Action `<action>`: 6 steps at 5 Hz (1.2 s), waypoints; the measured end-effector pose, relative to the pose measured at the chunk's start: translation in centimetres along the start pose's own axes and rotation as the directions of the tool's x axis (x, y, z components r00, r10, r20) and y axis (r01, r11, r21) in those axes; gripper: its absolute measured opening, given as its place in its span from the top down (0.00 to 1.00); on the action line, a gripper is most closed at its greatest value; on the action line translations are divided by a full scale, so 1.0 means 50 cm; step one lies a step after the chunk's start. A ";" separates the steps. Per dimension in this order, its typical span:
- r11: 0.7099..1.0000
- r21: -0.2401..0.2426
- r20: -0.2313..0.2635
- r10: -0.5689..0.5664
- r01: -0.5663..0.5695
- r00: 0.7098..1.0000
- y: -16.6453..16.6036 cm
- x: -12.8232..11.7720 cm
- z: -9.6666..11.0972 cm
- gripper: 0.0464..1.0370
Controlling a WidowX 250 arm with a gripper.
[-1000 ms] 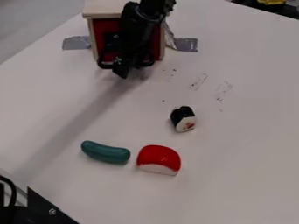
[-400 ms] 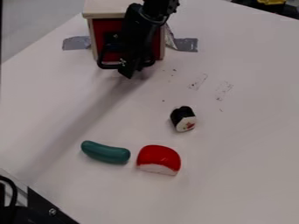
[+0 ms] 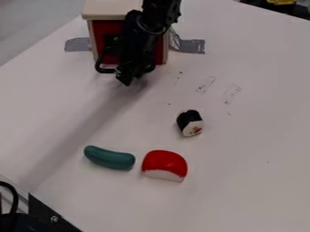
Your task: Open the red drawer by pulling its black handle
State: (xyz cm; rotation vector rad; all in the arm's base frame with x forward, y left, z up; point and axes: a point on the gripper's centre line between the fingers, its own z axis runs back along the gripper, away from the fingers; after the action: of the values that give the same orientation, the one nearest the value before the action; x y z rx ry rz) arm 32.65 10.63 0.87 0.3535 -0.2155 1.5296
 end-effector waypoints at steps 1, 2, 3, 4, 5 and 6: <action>1.000 -0.023 0.000 -0.003 0.003 1.000 0.028 -0.001 -0.006 0.60; 1.000 -0.025 -0.009 -0.010 0.010 1.000 0.060 -0.006 -0.004 0.63; 0.999 -0.032 -0.012 -0.027 0.027 1.000 0.092 -0.012 -0.004 0.63; 0.999 -0.024 -0.015 -0.036 0.036 0.999 0.117 -0.018 -0.002 0.63; 0.999 -0.027 -0.016 -0.040 0.039 0.999 0.126 -0.020 -0.001 0.63; 0.999 -0.024 -0.023 -0.040 0.040 0.999 0.145 -0.024 0.000 0.64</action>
State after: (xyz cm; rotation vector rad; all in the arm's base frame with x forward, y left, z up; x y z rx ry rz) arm 25.40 9.53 1.11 0.3193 -0.2069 1.4898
